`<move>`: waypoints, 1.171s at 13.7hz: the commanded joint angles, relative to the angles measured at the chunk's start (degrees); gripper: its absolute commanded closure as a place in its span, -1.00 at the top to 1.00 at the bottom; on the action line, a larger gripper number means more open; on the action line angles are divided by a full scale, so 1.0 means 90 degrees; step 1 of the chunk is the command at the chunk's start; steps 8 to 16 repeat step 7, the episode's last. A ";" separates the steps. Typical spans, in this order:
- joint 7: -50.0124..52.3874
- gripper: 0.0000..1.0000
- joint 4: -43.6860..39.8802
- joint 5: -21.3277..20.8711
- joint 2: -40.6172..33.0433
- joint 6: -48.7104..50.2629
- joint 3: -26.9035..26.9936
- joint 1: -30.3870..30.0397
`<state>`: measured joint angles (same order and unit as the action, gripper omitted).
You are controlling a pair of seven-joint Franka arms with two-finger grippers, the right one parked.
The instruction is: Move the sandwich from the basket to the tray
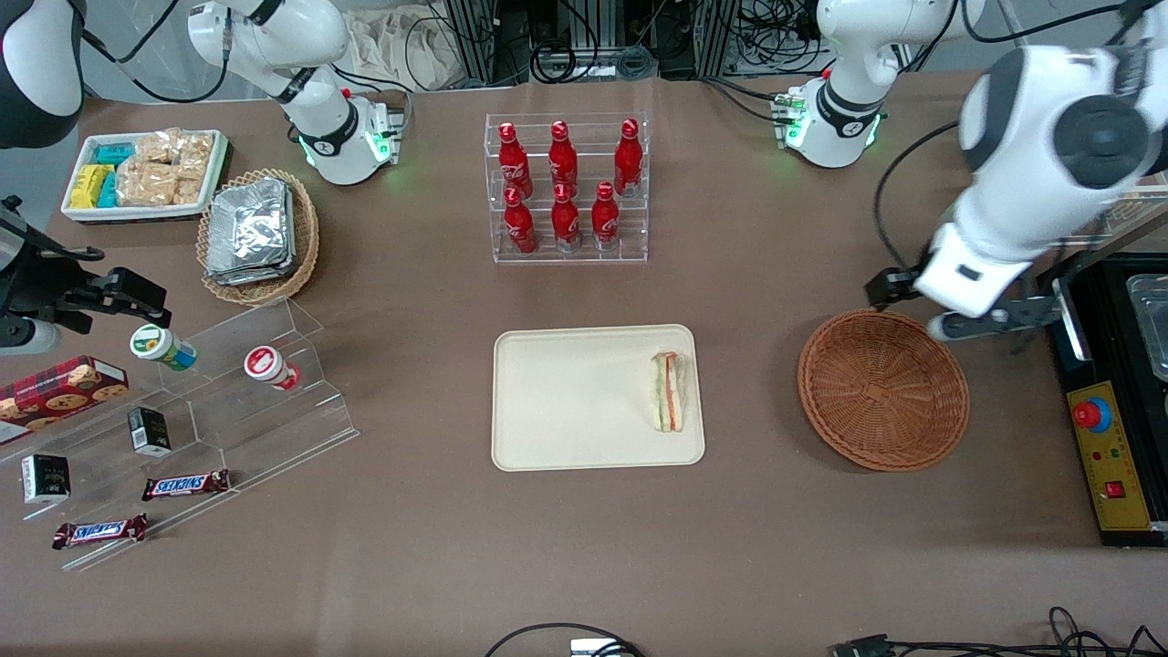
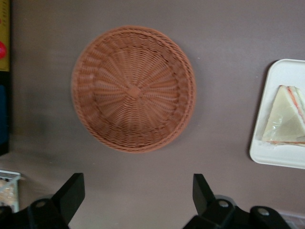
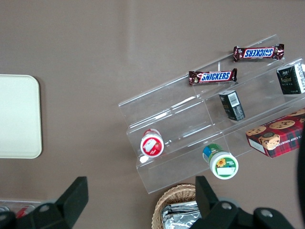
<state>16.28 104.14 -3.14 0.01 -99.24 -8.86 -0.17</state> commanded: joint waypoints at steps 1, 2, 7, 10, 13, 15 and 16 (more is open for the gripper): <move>-0.0742 1.00 -0.0447 0.0192 0.0048 0.0265 -0.0080 -0.0517; -0.0725 1.00 -0.0545 0.0173 0.0096 0.0265 -0.0080 -0.0518; -0.1194 1.00 -0.1366 0.0202 0.0526 0.0753 -0.0090 -0.0703; -0.1194 1.00 -0.1366 0.0202 0.0526 0.0753 -0.0090 -0.0703; -0.1194 1.00 -0.1366 0.0202 0.0526 0.0753 -0.0090 -0.0703; -0.1194 1.00 -0.1366 0.0202 0.0526 0.0753 -0.0090 -0.0703; -0.1194 1.00 -0.1366 0.0202 0.0526 0.0753 -0.0090 -0.0703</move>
